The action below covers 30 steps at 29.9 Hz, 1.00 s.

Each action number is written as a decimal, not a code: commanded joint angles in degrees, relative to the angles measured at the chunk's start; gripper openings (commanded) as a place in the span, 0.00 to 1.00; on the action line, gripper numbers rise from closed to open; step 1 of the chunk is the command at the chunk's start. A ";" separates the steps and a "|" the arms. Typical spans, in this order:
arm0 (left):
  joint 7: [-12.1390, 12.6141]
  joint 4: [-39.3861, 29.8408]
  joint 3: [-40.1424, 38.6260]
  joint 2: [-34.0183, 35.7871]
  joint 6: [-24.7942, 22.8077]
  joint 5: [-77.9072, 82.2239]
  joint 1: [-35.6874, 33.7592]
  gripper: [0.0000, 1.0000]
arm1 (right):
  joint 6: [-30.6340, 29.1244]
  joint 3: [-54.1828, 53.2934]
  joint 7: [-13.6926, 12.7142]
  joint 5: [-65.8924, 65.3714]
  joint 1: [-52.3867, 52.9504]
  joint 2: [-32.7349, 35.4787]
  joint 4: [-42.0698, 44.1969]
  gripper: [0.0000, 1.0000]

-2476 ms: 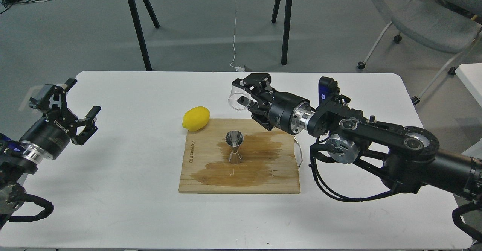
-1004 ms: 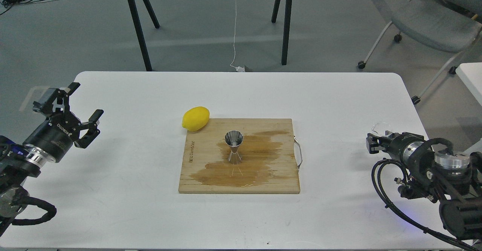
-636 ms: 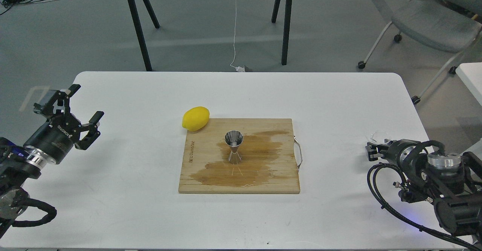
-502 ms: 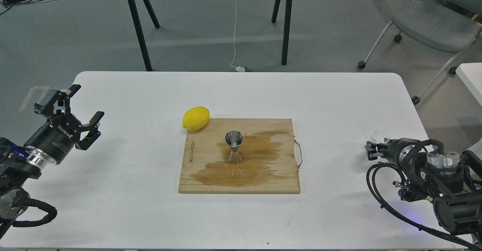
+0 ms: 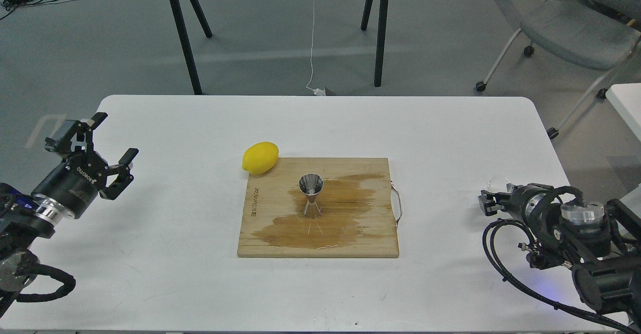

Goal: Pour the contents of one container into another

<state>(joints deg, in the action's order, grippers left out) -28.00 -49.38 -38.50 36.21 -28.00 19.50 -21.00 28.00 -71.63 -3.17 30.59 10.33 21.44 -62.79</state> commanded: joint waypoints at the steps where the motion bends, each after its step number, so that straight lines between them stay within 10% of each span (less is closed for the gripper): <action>1: 0.00 -0.01 0.00 0.00 0.00 0.01 -0.09 0.99 | 0.00 -0.18 0.09 0.00 0.12 0.00 -0.14 0.83; 3: 0.00 -0.01 0.00 0.00 0.00 0.01 -0.09 0.99 | 0.00 -0.18 0.18 0.00 0.47 0.00 -0.06 0.96; 18: 0.00 -0.01 0.00 0.00 0.00 0.01 0.00 0.99 | 0.00 -1.05 0.09 0.09 1.62 0.96 -3.12 0.99; 28: 0.00 -0.01 -0.09 0.09 0.00 -0.08 -0.09 0.99 | 0.00 -0.44 0.01 -9.38 4.35 11.15 -19.91 0.99; 30: 0.00 -0.01 -0.26 0.09 0.00 -0.08 -0.18 0.99 | -7.92 -0.44 -0.08 -13.35 4.34 12.39 -20.80 0.99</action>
<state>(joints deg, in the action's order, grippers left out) -28.00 -49.39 -38.55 36.24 -28.00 19.51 -21.04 27.04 -72.18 -3.13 22.77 14.69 31.65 -81.05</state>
